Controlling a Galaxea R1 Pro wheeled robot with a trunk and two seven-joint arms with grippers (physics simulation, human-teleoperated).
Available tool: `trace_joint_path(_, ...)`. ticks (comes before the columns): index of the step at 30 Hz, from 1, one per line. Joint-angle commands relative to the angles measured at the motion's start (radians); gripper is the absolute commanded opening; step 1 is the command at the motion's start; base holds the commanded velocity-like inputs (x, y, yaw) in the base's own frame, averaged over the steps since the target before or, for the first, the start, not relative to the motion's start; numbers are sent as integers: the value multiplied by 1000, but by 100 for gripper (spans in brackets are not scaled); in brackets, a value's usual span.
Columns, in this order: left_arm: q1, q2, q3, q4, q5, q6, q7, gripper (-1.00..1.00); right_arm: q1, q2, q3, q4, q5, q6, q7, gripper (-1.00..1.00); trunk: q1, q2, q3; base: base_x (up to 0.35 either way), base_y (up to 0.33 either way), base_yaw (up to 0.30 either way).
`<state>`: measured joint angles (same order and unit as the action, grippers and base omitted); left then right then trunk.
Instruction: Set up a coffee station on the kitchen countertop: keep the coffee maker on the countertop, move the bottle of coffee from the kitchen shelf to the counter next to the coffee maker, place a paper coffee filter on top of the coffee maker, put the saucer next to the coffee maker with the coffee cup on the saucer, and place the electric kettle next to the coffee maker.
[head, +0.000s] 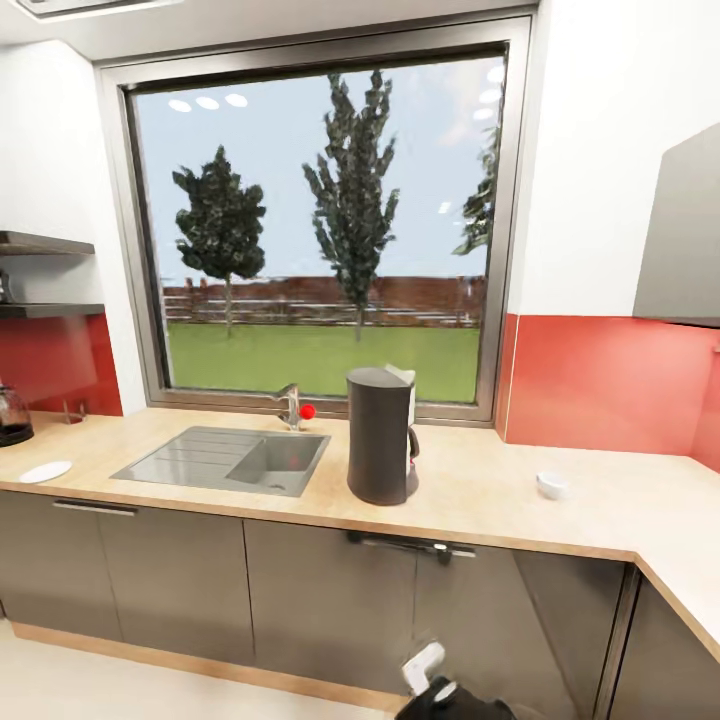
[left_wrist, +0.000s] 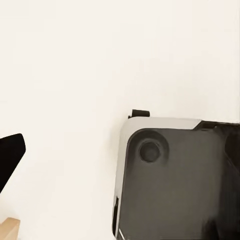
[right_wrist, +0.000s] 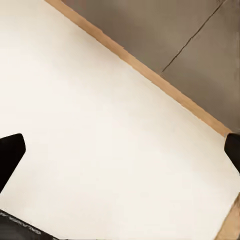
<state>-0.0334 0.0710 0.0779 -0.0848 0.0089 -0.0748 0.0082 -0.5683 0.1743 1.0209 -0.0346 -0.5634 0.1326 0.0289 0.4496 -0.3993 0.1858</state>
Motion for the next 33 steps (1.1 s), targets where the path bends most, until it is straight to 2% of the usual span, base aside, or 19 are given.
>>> trace_joint_path(1, 0, -3, 8, -2, 1, -3, 0, 100, 14, 0, 8, 0, -17, -7, -32, 100, 0, -1, 0, 0, 0, 0)
trace_joint_path(3, 0, -13, 8, -12, 2, -3, 0, 100, 64, 0, 8, 2, -35, -52, -125, 100, 0, -1, 0, 0, 0, 0)
trace_joint_path(4, 0, -20, 8, -23, 2, -3, 1, 100, 93, 0, 7, 2, -41, -103, -162, 100, 0, -1, 0, 0, 0, 0)
trace_joint_path(6, 0, -25, 10, -37, 2, -3, 1, 100, 109, 0, 6, 3, -46, -160, -183, 100, 0, -1, 0, 0, 0, 0)
trace_joint_path(7, 0, -28, 11, -51, 3, -3, 1, 100, 117, 0, 6, 4, -57, -203, -193, 100, 0, -1, 0, 0, 0, 0)
trace_joint_path(9, -1, -30, 11, -62, 3, -1, 1, 100, 123, 0, 6, 4, -92, -233, -199, 100, 0, -1, 0, 0, 0, 0)
trace_joint_path(12, -4, -30, 11, -68, 3, 1, 1, 100, 126, 0, 6, 4, -147, -248, -200, 100, 0, -1, 0, 0, 0, 0)
trace_joint_path(16, -10, -29, 10, -70, 3, 2, 1, 100, 127, 0, 5, 4, -180, -253, -202, 100, 0, -1, 0, 38, 0, 0)
trace_joint_path(22, -11, -30, 11, -72, 3, 3, 1, 100, 127, 0, 8, 5, -176, -253, -202, 100, 0, -1, 0, 123, 80, 0)
trace_joint_path(24, -11, -30, 11, -71, 3, 2, 1, 100, 128, -9, 12, 7, -173, -250, -196, 100, 0, -1, 0, 135, 262, 0)
trace_joint_path(33, -11, -30, 11, -71, 3, 1, 1, 100, 133, -7, 12, 6, -176, -249, -195, 100, 0, -1, 0, 20, 301, 0)
